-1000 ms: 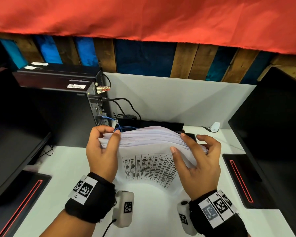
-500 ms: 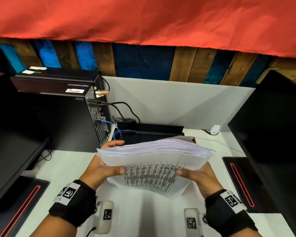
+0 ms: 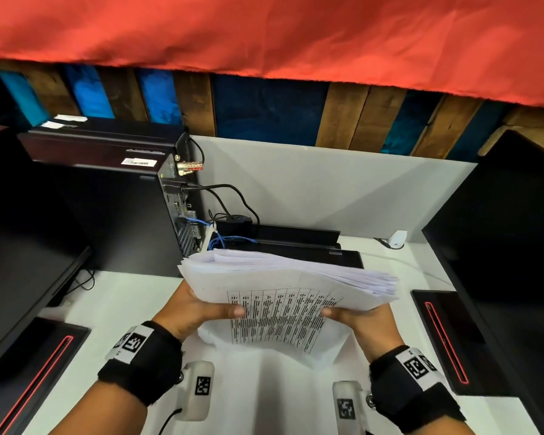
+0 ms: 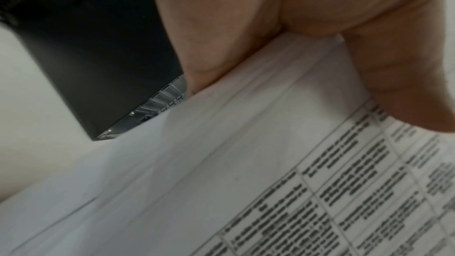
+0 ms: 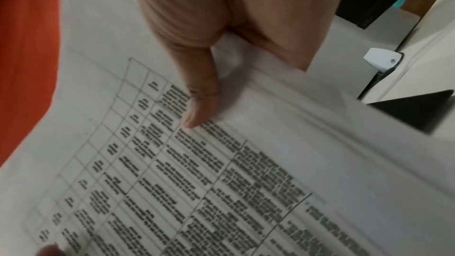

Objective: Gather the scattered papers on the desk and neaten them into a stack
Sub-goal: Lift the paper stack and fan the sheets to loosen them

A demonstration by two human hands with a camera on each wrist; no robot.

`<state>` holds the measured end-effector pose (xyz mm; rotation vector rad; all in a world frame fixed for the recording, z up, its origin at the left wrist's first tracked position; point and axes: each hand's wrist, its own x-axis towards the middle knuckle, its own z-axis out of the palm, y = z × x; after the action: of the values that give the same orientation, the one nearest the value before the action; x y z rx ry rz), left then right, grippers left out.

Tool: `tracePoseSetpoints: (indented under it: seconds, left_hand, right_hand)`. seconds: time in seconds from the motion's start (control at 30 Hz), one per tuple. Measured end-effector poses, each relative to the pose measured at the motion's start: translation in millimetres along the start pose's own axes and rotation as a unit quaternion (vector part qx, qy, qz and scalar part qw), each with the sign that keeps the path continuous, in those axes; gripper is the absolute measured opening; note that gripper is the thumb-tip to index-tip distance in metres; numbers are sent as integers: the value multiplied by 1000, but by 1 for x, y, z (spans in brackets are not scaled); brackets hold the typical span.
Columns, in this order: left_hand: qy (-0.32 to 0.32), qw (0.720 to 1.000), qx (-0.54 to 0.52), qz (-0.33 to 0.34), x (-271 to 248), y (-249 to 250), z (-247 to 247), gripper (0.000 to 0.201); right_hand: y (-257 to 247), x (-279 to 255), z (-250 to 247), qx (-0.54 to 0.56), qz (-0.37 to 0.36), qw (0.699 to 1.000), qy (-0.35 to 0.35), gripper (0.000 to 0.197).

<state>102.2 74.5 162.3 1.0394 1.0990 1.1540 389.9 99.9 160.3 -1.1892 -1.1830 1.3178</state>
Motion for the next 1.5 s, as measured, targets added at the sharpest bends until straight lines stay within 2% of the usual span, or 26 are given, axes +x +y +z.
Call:
tracePoseSetpoints:
  seconds: [0.13,0.27,0.33,0.47,0.57,0.67,0.73,0.9,0.97,1.07,1.2,1.27,1.33,1.43,1.5]
  left_hand:
    - [-3,1000,-2,17,1,4,5,69]
    - [-16,1000,-10,-4,2,-4,5,87]
    - [-21,1000,-9,-14,3,-6,10,88]
    - [11,999,-24,18,7,-4,24,64]
    - [30,998,-36,29,8,-2,20,75]
    - [27,1000,-8,-7,4,-9,14,88]
    - [35,999,-5,-14,1,-14,17,85]
    - [79,995,-51,37,6,-7,26,73]
    - [77,995,-41,41,7,-3,21,77]
    - [69,996,-31,38,3,-2,19,86]
    - [77,994,-38,61,3,2,28,81]
    - [87,992,-45,78,4,7,28,78]
    - [96,991,-40,85,5,9,25,80]
    - [97,991,-28,84,1,12,25,87]
    - [107,988,-38,102,-3,16,30,87]
  right_hand:
    - [0,-3,-1,18,-25,999,43,46]
    - [7,-6,-7,22,21,999,18,47]
    - [11,-6,-7,18,38,999,1,52]
    - [9,-4,-3,40,13,999,15,49]
    - [6,-7,-9,36,12,999,15,45]
    - [9,-10,-12,41,40,998,-4,50]
    - [10,-9,-9,49,49,998,-2,51]
    - [-6,-10,-1,77,11,997,17,44]
    - [-11,-10,-4,72,4,997,13,45]
    - [-10,-11,-5,63,16,998,10,57]
    - [-16,-11,4,69,-9,996,47,33]
    - [-24,-12,7,59,-28,996,59,29]
    - [-33,-14,9,53,-42,995,67,34]
    - [-41,-18,12,8,-125,985,120,75]
    - [-42,-23,18,-39,-203,965,164,91]
